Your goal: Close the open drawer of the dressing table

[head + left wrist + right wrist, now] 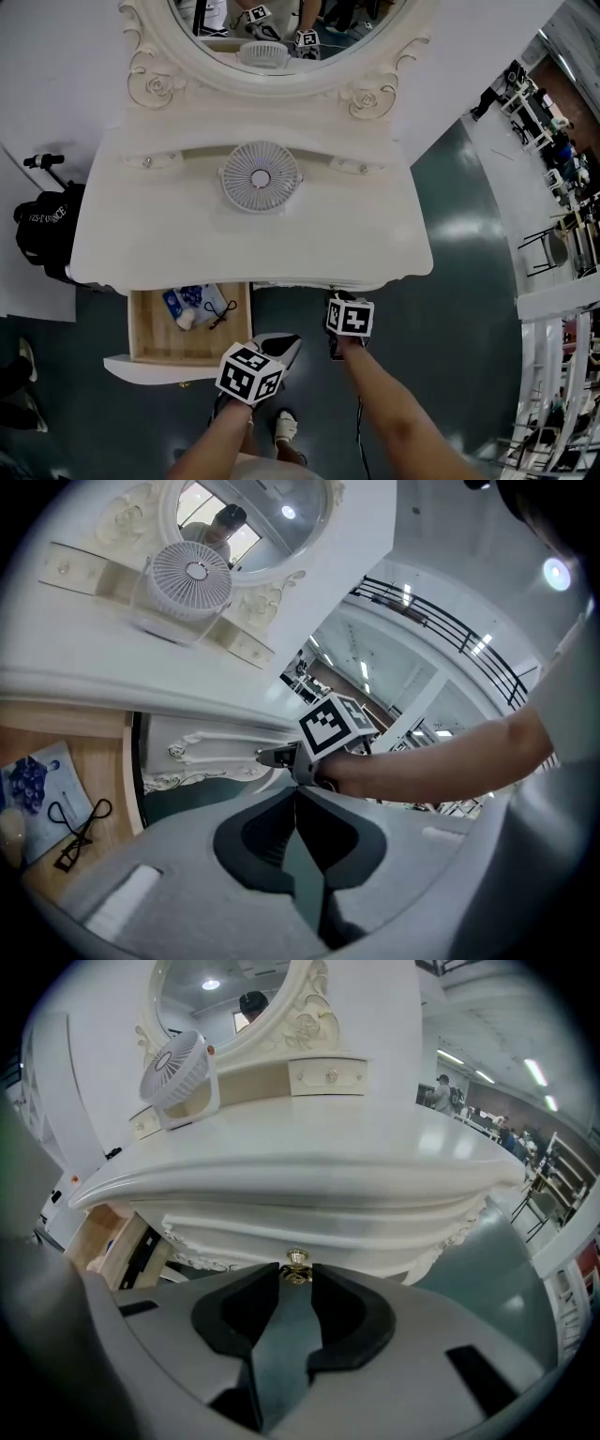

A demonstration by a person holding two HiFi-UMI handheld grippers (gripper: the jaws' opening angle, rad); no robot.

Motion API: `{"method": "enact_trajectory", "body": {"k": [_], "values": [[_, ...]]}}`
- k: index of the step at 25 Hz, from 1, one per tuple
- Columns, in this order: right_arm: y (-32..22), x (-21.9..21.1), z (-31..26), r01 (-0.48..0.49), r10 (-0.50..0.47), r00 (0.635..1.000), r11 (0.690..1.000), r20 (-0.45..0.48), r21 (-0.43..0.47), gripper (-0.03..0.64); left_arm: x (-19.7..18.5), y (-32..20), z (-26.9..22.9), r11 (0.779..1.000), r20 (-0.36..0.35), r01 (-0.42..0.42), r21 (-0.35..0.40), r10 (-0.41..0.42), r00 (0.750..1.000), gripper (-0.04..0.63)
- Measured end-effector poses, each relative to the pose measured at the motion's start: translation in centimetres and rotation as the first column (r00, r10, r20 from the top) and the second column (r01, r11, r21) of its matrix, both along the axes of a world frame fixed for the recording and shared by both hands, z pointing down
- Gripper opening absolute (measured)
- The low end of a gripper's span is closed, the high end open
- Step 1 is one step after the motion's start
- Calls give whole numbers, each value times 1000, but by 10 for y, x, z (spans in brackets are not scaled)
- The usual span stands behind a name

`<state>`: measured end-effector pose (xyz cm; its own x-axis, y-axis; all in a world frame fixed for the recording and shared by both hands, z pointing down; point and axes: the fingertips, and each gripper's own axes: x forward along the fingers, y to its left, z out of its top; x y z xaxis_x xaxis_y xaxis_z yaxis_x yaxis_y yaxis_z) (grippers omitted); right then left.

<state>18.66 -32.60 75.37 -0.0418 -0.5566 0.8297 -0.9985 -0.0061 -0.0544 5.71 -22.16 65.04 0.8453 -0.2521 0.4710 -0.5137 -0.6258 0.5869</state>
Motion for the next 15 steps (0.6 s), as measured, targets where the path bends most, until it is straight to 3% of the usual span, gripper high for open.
{"method": "enact_trajectory", "body": {"k": [15], "values": [[-11,0,-1,17,-17,999,1000,-29,3,120,-2,1,6,1000,-4,9,-14,-9,1000,9]]}}
